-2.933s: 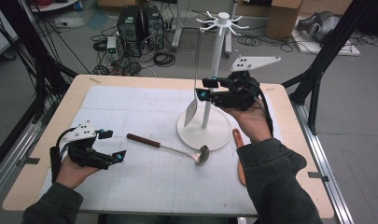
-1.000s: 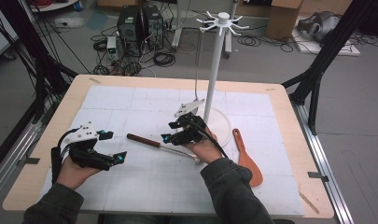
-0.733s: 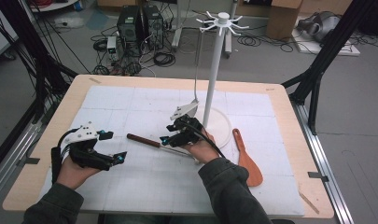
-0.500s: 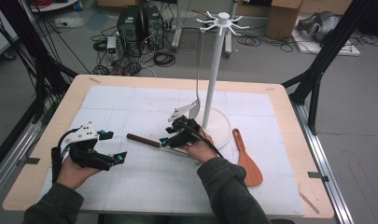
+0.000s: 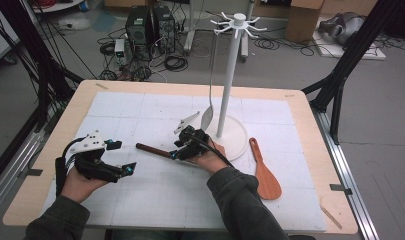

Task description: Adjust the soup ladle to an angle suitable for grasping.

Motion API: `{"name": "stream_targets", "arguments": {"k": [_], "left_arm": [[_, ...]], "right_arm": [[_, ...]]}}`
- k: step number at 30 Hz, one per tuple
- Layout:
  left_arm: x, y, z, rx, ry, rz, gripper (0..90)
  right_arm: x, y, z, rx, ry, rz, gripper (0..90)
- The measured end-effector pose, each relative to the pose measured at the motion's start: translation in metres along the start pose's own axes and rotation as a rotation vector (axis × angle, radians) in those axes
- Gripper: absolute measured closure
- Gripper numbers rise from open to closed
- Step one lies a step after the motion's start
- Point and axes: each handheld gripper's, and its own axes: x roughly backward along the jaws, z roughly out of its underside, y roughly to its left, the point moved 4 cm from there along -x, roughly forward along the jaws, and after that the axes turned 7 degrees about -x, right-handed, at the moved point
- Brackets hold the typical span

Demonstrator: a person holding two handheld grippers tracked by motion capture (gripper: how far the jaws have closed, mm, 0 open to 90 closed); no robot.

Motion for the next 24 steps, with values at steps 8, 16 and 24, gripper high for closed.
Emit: {"name": "stream_targets", "arguments": {"k": [8,16,24], "left_arm": [[0.000,0.000,0.000,-0.001,-0.002,0.002,5.9],[0.001,0.000,0.000,0.000,-0.004,0.000,6.0],[0.001,0.000,0.000,-0.002,-0.003,0.000,5.9]], "right_arm": [[-0.011,0.002,-0.005,0.016,0.028,0.002,53.8],[-0.021,0.003,-0.008,0.021,0.049,0.008,55.4],[-0.029,0.000,-0.007,0.011,0.063,0.014,58.8]]}}
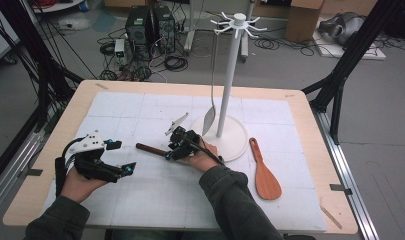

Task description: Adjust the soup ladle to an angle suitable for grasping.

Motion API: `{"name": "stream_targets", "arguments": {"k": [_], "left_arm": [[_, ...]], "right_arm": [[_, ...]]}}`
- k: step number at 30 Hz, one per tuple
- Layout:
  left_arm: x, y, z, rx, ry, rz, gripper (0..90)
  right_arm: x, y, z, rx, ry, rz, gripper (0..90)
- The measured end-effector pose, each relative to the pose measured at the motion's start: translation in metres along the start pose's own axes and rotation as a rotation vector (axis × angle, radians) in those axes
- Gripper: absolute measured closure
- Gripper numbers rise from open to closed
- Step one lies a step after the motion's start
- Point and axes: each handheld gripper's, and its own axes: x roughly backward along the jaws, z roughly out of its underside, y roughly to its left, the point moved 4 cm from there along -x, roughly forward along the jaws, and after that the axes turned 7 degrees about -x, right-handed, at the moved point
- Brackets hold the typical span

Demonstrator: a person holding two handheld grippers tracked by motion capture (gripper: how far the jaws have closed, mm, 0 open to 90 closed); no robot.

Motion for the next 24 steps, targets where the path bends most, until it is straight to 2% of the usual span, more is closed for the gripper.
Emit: {"name": "stream_targets", "arguments": {"k": [14,18,24], "left_arm": [[0.000,0.000,0.000,-0.001,0.003,-0.001,5.9],[0.000,0.000,0.000,-0.003,0.005,0.001,5.9],[0.000,0.000,0.000,-0.004,0.007,0.001,5.9]], "right_arm": [[-0.013,0.001,0.002,0.000,0.028,-0.013,63.9],[-0.013,0.002,0.002,0.008,0.029,-0.003,65.6],[-0.015,0.006,0.002,0.056,0.036,0.040,69.5]]}}
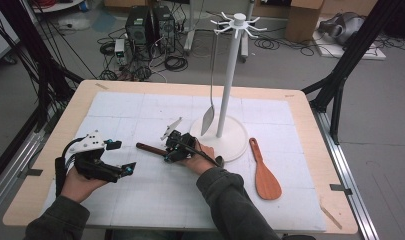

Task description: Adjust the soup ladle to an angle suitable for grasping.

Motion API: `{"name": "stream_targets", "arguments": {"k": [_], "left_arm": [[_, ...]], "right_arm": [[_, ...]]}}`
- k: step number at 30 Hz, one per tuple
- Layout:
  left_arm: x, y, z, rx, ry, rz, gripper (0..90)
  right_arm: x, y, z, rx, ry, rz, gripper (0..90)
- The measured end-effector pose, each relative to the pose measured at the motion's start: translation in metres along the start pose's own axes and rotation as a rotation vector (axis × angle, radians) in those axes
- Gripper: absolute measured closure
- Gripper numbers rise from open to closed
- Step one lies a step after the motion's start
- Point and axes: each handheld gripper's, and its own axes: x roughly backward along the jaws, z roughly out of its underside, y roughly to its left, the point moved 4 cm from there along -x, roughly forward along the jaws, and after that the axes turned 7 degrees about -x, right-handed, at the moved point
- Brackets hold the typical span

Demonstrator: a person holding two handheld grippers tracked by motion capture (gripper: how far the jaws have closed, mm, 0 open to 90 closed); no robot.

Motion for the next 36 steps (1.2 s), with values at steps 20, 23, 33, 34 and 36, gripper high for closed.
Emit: {"name": "stream_targets", "arguments": {"k": [20,23,33,34,36], "left_arm": [[-0.001,0.001,0.000,0.006,-0.001,-0.006,5.9],[-0.001,0.001,0.000,0.002,0.004,-0.012,6.0],[-0.002,0.001,0.000,0.012,0.006,-0.015,6.0],[-0.003,0.001,0.000,0.011,0.008,-0.017,6.0],[-0.004,0.001,-0.001,0.016,0.008,-0.016,6.0]], "right_arm": [[0.013,0.003,-0.003,-0.036,-0.029,-0.039,73.0],[0.019,0.004,-0.005,-0.047,-0.042,-0.046,73.0],[0.035,0.009,-0.007,-0.048,-0.095,-0.068,73.0],[0.036,0.009,-0.007,-0.046,-0.102,-0.068,73.0],[0.039,0.010,-0.007,-0.045,-0.107,-0.069,73.0]]}}
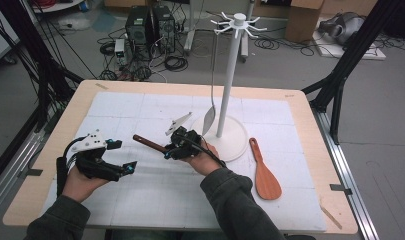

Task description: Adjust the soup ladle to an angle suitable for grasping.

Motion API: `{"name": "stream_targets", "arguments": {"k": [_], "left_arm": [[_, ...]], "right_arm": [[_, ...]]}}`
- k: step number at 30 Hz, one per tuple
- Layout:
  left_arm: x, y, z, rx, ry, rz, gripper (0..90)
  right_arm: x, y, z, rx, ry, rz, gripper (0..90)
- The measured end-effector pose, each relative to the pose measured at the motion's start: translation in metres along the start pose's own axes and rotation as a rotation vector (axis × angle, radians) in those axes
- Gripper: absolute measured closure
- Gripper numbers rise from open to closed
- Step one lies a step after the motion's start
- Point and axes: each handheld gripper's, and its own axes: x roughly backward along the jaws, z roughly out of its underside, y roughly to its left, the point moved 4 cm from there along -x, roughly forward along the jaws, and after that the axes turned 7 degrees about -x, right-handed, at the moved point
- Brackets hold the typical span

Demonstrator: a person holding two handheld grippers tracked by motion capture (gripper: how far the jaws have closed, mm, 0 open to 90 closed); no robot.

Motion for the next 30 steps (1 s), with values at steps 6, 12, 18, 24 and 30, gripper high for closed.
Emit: {"name": "stream_targets", "arguments": {"k": [6,12,18,24,30], "left_arm": [[-0.003,0.000,-0.001,0.014,-0.003,0.005,8.2],[-0.006,-0.002,-0.006,0.027,-0.015,0.013,9.0],[-0.010,-0.005,-0.011,0.032,-0.017,0.038,14.2],[-0.011,-0.004,-0.017,0.054,-0.043,0.056,20.5],[-0.013,-0.006,-0.026,0.051,-0.063,0.075,24.6]], "right_arm": [[0.011,0.003,-0.001,-0.002,-0.034,-0.015,73.0],[0.021,0.007,0.000,-0.006,-0.061,-0.026,73.0],[0.031,0.011,-0.001,-0.002,-0.095,-0.041,73.0],[0.039,0.017,-0.002,0.009,-0.119,-0.056,73.0],[0.041,0.023,-0.003,0.020,-0.136,-0.069,73.1]]}}
